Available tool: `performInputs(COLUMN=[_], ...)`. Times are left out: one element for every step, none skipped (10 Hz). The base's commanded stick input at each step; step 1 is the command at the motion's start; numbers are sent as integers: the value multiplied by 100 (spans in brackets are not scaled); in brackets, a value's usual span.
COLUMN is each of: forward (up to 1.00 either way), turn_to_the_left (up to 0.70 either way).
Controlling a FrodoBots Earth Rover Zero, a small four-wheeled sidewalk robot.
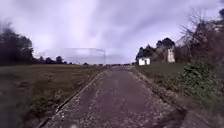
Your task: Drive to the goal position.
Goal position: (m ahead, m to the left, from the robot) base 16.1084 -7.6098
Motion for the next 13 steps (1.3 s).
performInputs(forward=[70, 70, 70, 70, 70, 70, 70, 70, 70, 70, 70, 70, 70], turn_to_the_left=[0, 0, 0, 0, 0, 0, 0, 0, 0, 0, 0, 0, 0])
